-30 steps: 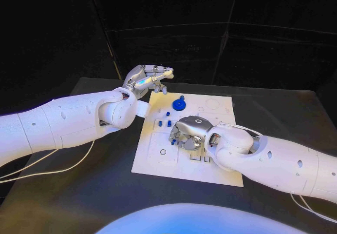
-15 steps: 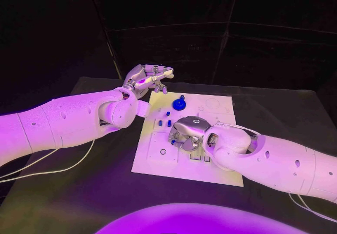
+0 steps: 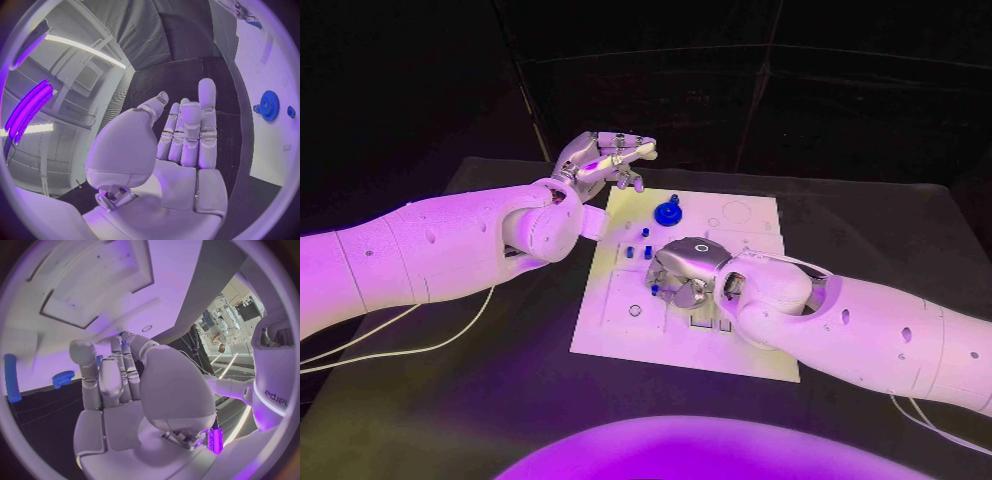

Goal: Assemble the parts on the task board

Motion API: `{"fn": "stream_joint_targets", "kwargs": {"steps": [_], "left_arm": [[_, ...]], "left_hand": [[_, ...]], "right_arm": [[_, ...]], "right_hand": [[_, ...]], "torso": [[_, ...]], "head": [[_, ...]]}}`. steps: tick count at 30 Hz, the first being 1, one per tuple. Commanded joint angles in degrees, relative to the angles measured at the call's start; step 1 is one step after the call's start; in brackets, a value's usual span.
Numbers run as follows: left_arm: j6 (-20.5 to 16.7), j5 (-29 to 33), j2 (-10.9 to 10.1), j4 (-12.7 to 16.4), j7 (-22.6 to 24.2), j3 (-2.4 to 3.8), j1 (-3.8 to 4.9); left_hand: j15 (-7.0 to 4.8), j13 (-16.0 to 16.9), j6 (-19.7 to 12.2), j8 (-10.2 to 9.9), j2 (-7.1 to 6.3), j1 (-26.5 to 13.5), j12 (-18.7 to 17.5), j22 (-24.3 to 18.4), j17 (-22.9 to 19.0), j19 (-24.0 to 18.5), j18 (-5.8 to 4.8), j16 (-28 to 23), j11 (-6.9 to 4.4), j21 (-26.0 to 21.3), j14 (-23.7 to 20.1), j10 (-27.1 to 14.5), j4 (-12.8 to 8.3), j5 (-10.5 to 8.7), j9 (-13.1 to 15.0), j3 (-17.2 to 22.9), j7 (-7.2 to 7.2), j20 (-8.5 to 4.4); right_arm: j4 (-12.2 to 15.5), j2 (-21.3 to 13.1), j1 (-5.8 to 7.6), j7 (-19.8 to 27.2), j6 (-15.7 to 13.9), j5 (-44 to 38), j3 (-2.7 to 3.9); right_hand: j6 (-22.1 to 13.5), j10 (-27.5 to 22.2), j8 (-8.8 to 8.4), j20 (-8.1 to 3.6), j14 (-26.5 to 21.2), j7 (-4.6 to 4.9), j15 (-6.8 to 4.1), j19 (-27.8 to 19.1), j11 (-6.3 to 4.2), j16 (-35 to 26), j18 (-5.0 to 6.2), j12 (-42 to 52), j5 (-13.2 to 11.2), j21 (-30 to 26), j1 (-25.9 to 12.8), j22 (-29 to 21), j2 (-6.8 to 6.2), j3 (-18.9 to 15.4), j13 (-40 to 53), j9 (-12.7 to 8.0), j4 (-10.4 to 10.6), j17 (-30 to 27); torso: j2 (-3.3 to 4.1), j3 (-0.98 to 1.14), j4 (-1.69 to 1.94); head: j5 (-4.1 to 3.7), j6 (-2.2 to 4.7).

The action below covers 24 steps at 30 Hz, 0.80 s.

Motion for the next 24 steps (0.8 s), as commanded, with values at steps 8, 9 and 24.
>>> {"fn": "stream_joint_targets", "kwargs": {"steps": [8, 9, 24], "left_arm": [[0.8, 0.1, -0.1, 0.1, 0.5, 0.05, 0.11], [0.8, 0.1, -0.1, 0.0, 0.5, 0.05, 0.11], [1.1, 0.1, -0.2, -0.2, 0.3, 0.03, 0.1]], "left_hand": [[0.01, -0.1, -0.5, 0.2, 0.21, 0.4, 0.4, -0.1, -0.2, -0.2, 1.1, -0.2, 0.08, -0.3, -0.5, -0.8, 0.0, -0.08, -0.1, -0.6, 0.23, 0.3], [0.01, -0.1, -0.5, 0.2, 0.21, 0.4, 0.4, -0.1, -0.2, -0.2, 1.1, -0.2, 0.08, -0.3, -0.5, -0.8, 0.0, -0.08, -0.1, -0.6, 0.23, 0.3], [0.01, -0.1, -0.5, 0.2, 0.21, 0.4, 0.4, -0.1, -0.2, -0.2, 1.1, -0.2, 0.08, -0.3, -0.5, -0.8, 0.0, -0.08, -0.1, -0.6, 0.23, 0.3]], "right_arm": [[1.9, -1.7, -0.01, 0.7, -4.3, 0.0, -0.09], [2.3, -2.1, -0.01, 0.8, -4.9, 0.1, -0.09], [8.2, -11.3, 2.05, -2.1, -7.8, 3.6, 1.14]], "right_hand": [[-1.9, -1.8, 0.01, 0.3, 0.8, -0.18, 0.58, -0.7, 0.19, 0.0, 0.01, 0.4, 0.6, -0.5, -2.0, -0.7, -0.93, -1.3, 0.2, 0.1, 0.3, -0.3], [-1.9, -1.8, 0.04, 0.32, 0.8, -0.18, 0.56, -0.6, 0.18, 0.1, -0.01, 0.5, 0.7, -0.5, -2.1, -0.6, -1.0, -1.4, 0.3, 0.1, 0.3, -0.1], [-3.5, -2.4, -0.06, 0.32, 0.8, -0.45, 0.43, -0.3, -0.02, 0.1, -0.01, 1.7, 0.4, -0.3, -3.1, -0.5, -1.7, -3.3, 0.4, 0.0, 0.7, -0.8]], "torso": [[-0.03, 0.08, -0.09], [-0.04, 0.08, -0.12], [-0.07, 0.04, -0.08]], "head": [[-0.01, 0.25], [-0.02, 0.29], [-1.44, 1.53]]}}
